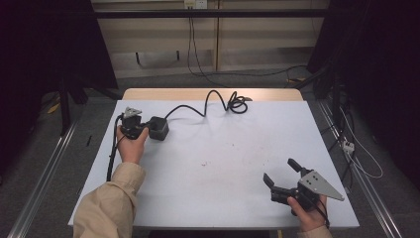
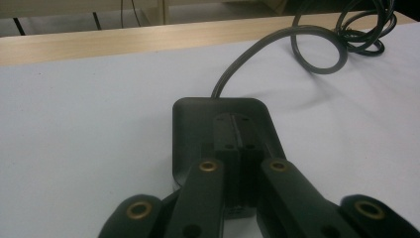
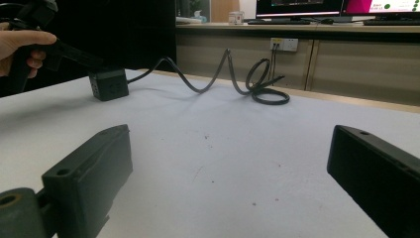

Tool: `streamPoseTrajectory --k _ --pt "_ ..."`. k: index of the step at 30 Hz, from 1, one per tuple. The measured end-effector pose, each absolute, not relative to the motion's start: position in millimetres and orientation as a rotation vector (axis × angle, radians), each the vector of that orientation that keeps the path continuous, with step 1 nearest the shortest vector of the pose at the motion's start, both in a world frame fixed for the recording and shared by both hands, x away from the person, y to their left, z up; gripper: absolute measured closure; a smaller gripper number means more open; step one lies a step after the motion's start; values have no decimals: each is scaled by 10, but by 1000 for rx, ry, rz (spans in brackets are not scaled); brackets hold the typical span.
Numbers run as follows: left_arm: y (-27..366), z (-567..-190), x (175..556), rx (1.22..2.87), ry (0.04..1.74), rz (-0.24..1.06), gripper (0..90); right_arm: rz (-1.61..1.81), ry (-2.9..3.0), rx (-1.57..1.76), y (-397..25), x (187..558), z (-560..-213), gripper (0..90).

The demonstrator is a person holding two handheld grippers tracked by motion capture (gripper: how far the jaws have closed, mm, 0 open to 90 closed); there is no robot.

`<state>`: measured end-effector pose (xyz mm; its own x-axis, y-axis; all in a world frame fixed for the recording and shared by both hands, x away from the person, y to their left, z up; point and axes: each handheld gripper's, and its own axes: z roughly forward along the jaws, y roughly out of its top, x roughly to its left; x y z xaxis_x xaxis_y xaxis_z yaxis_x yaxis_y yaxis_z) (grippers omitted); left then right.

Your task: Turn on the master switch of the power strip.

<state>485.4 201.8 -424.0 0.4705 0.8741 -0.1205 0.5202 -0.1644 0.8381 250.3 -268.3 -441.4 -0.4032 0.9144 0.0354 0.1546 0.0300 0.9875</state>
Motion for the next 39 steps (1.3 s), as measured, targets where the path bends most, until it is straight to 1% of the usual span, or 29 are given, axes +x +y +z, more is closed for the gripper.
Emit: streamPoseTrajectory --k 4,9,11,15,18,21,23,27,31,33,35,39 --pt "2013 -4244 4845 1792 1196 492 900 1437 1637 1102 -2677 2508 -4412 30" --pt "2033 -4244 4855 1792 1192 496 898 1436 1636 1103 -2681 2500 -4411 30" --pt "2053 -4241 4852 1789 1198 487 871 1439 1628 1107 -2682 2502 -4407 30" --pt "2061 -4200 4825 1782 1195 486 779 1437 1636 1101 -2683 2510 -4409 30" --pt "2065 -4164 4800 1770 1176 465 641 1437 1641 1097 -2668 2523 -4412 30" --pt "2066 -4137 4766 1787 1156 437 536 1440 1646 1097 -2655 2527 -4415 30" --pt "2070 -4125 4729 1787 1142 423 485 1443 1643 1103 -2656 2529 -4416 30" --pt "2080 -4122 4664 1783 1119 397 421 1443 1639 1103 -2658 2533 -4407 30" --pt "2072 -4102 4600 1819 1076 370 359 1441 1642 1108 -2655 2535 -4419 30" --pt "2069 -4084 4557 1808 1058 363 351 1442 1641 1111 -2656 2532 -4418 30" --pt "2067 -4078 4520 1799 1051 326 330 1442 1642 1111 -2658 2530 -4418 30" --pt "2072 -4087 4430 1808 1032 315 286 1440 1646 1109 -2654 2529 -4423 30"
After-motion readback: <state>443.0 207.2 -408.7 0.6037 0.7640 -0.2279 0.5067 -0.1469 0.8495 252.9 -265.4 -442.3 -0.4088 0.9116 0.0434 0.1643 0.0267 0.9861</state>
